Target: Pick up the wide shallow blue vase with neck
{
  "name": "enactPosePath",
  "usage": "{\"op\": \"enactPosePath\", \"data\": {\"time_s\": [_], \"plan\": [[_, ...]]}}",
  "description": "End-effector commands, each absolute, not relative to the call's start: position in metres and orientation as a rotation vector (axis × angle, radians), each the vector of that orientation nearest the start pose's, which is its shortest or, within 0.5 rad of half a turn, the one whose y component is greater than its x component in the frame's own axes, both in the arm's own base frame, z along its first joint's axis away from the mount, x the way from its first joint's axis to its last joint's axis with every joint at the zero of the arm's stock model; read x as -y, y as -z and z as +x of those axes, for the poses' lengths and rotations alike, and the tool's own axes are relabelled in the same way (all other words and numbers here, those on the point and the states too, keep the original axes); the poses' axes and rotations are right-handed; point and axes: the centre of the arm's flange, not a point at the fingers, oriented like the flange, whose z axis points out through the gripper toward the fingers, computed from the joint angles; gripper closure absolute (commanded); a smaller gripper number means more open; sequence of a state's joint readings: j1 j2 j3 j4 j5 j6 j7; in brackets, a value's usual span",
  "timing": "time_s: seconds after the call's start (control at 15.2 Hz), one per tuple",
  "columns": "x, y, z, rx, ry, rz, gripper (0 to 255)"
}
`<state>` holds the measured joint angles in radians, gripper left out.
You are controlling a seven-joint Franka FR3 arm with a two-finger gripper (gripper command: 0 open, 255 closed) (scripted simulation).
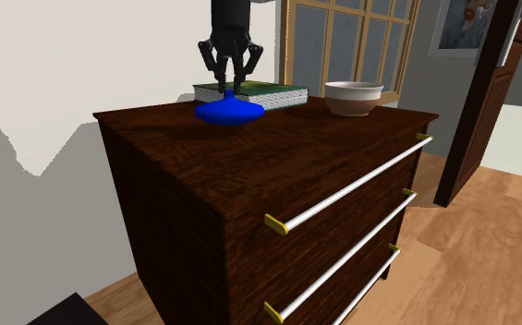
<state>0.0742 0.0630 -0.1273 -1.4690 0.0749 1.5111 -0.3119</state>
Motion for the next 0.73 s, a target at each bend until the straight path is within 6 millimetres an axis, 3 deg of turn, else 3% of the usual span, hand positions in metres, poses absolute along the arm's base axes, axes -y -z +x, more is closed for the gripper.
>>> {"op": "enactPosePath", "data": {"time_s": [0.0, 0.66], "plan": [[0.02, -0.643, 0.567, 0.402, -0.012, -3.046, 255], [0.02, -0.696, 0.567, 0.402, -0.012, -3.046, 255]]}}
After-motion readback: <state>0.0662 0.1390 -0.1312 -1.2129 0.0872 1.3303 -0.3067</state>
